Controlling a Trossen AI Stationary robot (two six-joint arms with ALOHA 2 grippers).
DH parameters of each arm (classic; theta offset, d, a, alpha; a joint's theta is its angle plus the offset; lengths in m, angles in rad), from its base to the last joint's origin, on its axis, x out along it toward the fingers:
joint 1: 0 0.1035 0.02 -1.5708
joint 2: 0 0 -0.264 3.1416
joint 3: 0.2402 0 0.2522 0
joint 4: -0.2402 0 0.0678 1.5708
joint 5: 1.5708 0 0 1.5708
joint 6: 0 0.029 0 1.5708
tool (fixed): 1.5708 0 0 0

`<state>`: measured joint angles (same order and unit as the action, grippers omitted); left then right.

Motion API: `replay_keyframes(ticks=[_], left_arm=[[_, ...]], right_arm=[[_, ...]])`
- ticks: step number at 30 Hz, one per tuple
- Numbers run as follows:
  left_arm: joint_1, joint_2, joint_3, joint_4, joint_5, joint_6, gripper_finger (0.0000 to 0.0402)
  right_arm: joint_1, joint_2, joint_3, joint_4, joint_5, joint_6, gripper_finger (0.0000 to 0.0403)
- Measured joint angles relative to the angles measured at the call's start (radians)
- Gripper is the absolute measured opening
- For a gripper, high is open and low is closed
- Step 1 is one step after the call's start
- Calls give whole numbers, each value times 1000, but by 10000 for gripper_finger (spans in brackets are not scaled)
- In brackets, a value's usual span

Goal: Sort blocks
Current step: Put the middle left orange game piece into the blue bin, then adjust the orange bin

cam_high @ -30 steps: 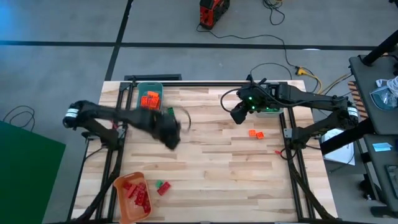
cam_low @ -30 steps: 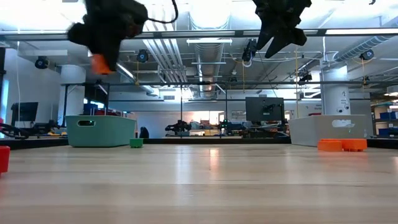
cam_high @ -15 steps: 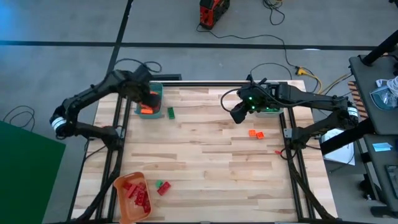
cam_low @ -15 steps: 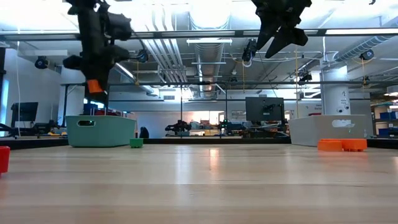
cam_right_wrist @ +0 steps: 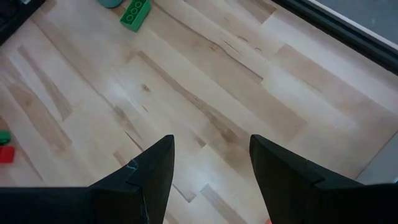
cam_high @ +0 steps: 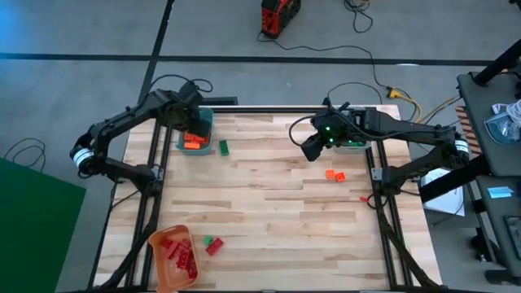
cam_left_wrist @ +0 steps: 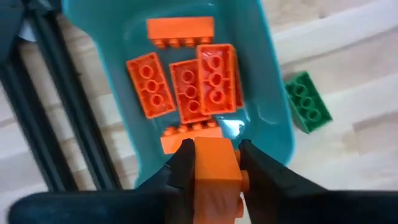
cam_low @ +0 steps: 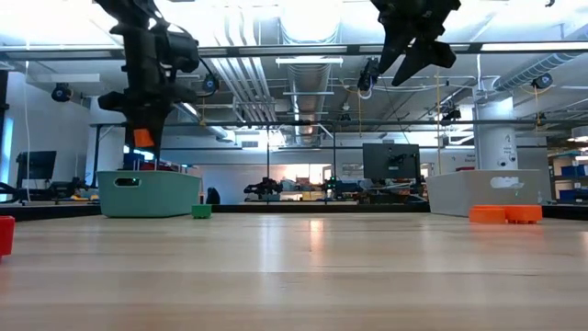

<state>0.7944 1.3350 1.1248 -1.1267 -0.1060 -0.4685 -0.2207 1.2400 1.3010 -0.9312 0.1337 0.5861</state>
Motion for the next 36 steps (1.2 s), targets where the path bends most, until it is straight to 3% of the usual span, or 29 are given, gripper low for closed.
replay_keyframes(ticks=[5, 8, 11, 14, 17, 21, 24, 26, 30, 36], left_arm=[[0, -2, 3, -2, -30, -3, 192], [-8, -15, 29, -34, 22, 3, 252], [-69, -42, 73, -87, 126, -55, 283], [-231, -88, 127, -109, 172, -172, 286], [-481, -123, 177, -104, 146, -345, 275], [-820, -133, 239, -116, -1, -616, 247], [-1021, -118, 281, -114, -36, -766, 205], [-1133, -91, 292, -114, -46, -862, 157], [-1267, -19, 293, -88, -66, -1040, 30], [-1337, 131, 286, 14, -70, -1210, 2]], right_arm=[[0, 0, 0, 0, 0, 8, 201], [0, 0, 0, 0, 0, 6, 201], [0, 0, 0, 0, 0, -6, 201], [0, 0, 0, 0, 0, -27, 201], [0, 0, 0, 0, 0, -60, 201], [0, 0, 0, 1, 0, -107, 201], [0, 0, 0, 2, 0, -135, 201], [0, 0, 0, 5, 0, -152, 201], [0, 0, 0, 23, 0, -179, 201], [0, 0, 0, 32, 0, -186, 201]])
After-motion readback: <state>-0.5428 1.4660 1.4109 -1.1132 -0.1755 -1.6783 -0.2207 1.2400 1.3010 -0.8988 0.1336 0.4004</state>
